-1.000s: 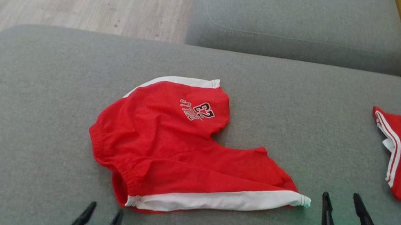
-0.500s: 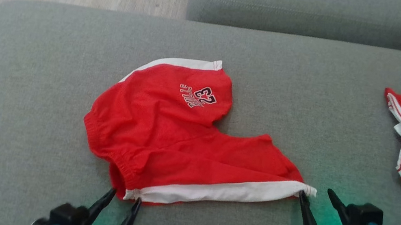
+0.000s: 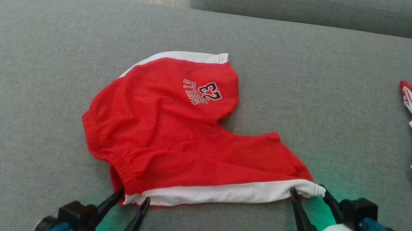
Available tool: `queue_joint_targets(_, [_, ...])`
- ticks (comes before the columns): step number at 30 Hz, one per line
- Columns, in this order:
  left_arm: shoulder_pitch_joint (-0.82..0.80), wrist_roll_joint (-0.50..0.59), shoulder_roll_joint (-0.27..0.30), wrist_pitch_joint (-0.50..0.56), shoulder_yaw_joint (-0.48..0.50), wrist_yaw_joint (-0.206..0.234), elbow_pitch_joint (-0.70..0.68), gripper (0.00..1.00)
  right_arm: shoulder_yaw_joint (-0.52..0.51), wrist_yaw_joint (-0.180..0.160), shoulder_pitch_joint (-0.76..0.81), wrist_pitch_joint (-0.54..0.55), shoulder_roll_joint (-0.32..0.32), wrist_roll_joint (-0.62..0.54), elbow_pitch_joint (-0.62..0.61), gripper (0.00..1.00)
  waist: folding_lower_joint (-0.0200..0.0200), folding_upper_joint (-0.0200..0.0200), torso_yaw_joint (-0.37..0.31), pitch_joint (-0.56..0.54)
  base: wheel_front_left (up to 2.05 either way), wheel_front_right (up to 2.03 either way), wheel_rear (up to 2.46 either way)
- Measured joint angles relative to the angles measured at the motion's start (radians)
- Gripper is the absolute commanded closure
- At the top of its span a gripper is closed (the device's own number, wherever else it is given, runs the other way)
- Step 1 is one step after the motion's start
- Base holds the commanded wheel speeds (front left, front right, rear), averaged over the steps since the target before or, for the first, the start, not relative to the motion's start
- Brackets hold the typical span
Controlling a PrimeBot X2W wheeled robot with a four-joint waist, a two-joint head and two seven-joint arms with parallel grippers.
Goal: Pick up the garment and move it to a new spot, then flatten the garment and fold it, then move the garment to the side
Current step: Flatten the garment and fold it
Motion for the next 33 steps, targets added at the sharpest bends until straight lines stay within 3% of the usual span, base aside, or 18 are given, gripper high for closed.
queue_joint_targets(10, [-0.030,-0.025,0.000,-0.018,-0.026,0.000,0.041,0.00,0.045,0.000,-0.025,-0.009,-0.005,0.038,0.021,0.00,0.0000,0.0000,0.003,0.013,0.00,0.00,0.00])
queue_joint_targets(11, [-0.034,-0.030,0.001,-0.018,-0.034,0.000,0.044,0.18,0.051,0.000,-0.027,-0.009,-0.006,0.045,0.023,0.00,0.0000,0.0000,0.002,0.013,0.00,0.00,0.00])
queue_joint_targets(12, [-0.034,-0.039,0.000,-0.018,-0.039,0.000,0.045,0.44,0.059,0.000,-0.029,-0.009,-0.006,0.055,0.027,0.11,0.0000,0.0000,0.001,0.013,0.00,0.00,0.00])
queue_joint_targets(13, [-0.034,-0.047,0.001,-0.017,-0.044,0.000,0.046,0.67,0.064,0.000,-0.030,-0.009,-0.007,0.063,0.032,0.53,0.0000,0.0000,0.000,0.012,0.00,0.00,0.00])
queue_joint_targets(14, [-0.034,-0.054,0.002,-0.016,-0.052,0.000,0.049,0.89,0.072,0.000,-0.030,-0.009,-0.008,0.073,0.034,0.72,0.0000,0.0000,0.000,0.011,0.00,0.00,0.00])
queue_joint_targets(15, [-0.034,-0.064,0.005,-0.016,-0.064,0.000,0.049,1.00,0.079,0.000,-0.030,-0.009,-0.011,0.084,0.035,0.97,0.0000,0.0000,-0.001,0.008,0.00,0.00,0.00])
queue_joint_targets(19, [-0.032,-0.126,0.023,0.011,-0.099,0.000,0.021,1.00,0.115,0.000,-0.030,-0.003,-0.037,0.141,0.020,1.00,0.0000,0.0000,-0.003,-0.009,0.00,0.00,0.00])
queue_joint_targets(22, [-0.018,-0.252,0.051,0.049,-0.100,0.000,-0.087,1.00,0.122,0.000,-0.026,0.012,-0.069,0.212,-0.049,1.00,-0.0001,0.0000,-0.006,-0.028,0.00,0.00,0.00])
queue_joint_targets(30, [0.092,-0.612,0.247,0.256,-0.033,0.002,-0.671,1.00,-0.003,0.000,0.069,0.134,-0.234,0.472,-0.458,1.00,-0.0001,0.0000,-0.023,-0.083,0.00,0.00,0.00])
queue_joint_targets(31, [0.092,-0.612,0.247,0.256,-0.033,0.002,-0.671,1.00,-0.003,0.000,0.069,0.134,-0.234,0.472,-0.458,1.00,-0.0001,0.0000,-0.023,-0.083,0.00,0.00,0.00])
queue_joint_targets(33, [0.097,-0.696,0.284,0.319,-0.006,0.024,-0.838,1.00,-0.053,0.000,0.102,0.180,-0.267,0.536,-0.584,1.00,-0.0002,0.0000,-0.031,-0.096,0.00,0.00,0.00])
